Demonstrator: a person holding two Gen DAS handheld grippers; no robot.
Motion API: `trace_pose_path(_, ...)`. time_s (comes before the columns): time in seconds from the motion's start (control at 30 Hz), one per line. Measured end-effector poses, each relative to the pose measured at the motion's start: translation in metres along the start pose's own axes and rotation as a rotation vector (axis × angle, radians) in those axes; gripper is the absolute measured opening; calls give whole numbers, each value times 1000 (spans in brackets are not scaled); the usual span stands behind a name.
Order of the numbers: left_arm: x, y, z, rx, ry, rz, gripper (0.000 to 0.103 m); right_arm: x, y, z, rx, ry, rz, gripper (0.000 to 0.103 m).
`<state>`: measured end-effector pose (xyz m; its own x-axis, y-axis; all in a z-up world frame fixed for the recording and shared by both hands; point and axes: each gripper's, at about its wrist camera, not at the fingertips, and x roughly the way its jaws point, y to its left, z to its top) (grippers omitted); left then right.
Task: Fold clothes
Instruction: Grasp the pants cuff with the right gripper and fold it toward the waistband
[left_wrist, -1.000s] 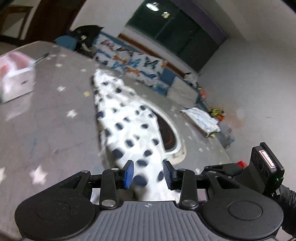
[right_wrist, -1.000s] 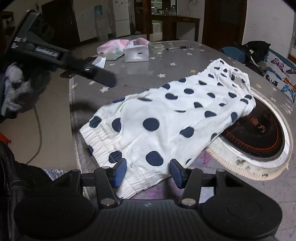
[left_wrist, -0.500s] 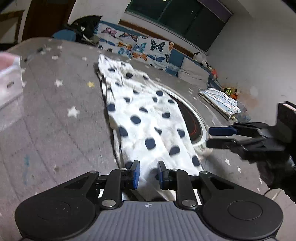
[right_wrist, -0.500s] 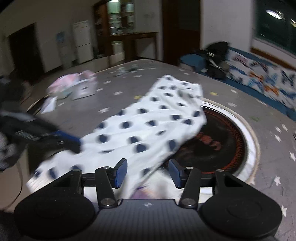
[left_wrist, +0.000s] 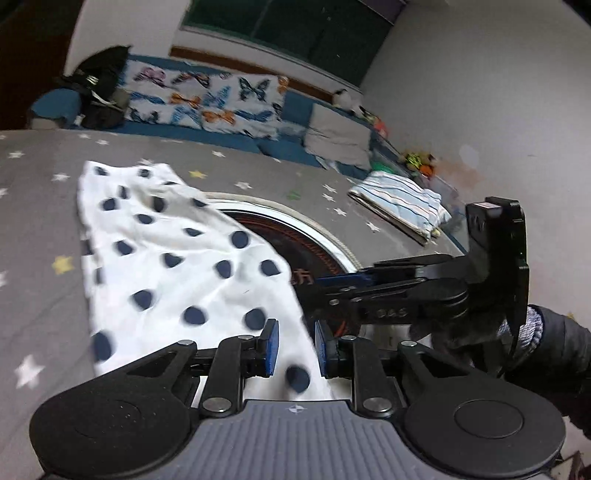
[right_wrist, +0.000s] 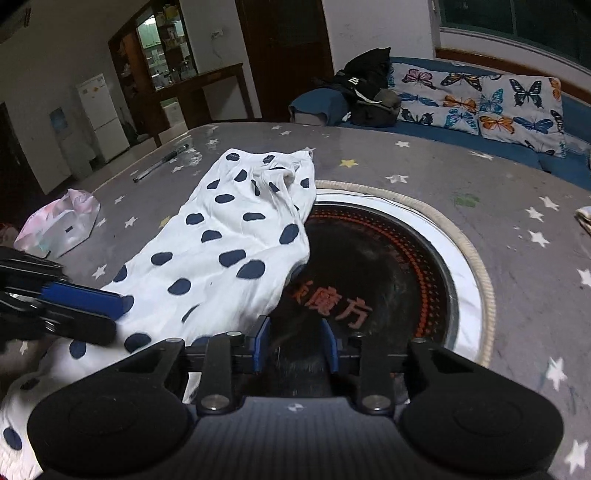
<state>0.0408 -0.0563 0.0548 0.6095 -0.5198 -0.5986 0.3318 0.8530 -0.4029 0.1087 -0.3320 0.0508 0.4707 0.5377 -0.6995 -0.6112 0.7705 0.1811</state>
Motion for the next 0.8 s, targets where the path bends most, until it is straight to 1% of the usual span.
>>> trace_pose_path(0.1,20,5,4,-10,30,-28,22,6,0,5,-6,3,12,29)
trace_pose_path(0.2,33,15,3,-32,61,-6,22,13,-2,8,-4,12,28,29)
trace_pose_path(0.3,37,28,-1,-76,73,1,22,17,-2,11,11,11,74,28)
trace_pose_path(0.4,35,41,-7,-116,67,-4,22,19,1,16,34,0,148,28)
trace_pose_path(0.5,33,50,-12,-162,57,-30,22,24,10,22,37,-3,211,28)
trace_pose_path(0.6,32,57,-15,-203,43,-53,22,28,24,25,24,-3,251,28)
trace_pose_path(0.67,30,60,-16,-212,36,-60,22,28,32,26,20,-7,269,28)
trace_pose_path(0.8,27,63,-18,-225,27,-69,22,21,30,24,33,-21,286,28)
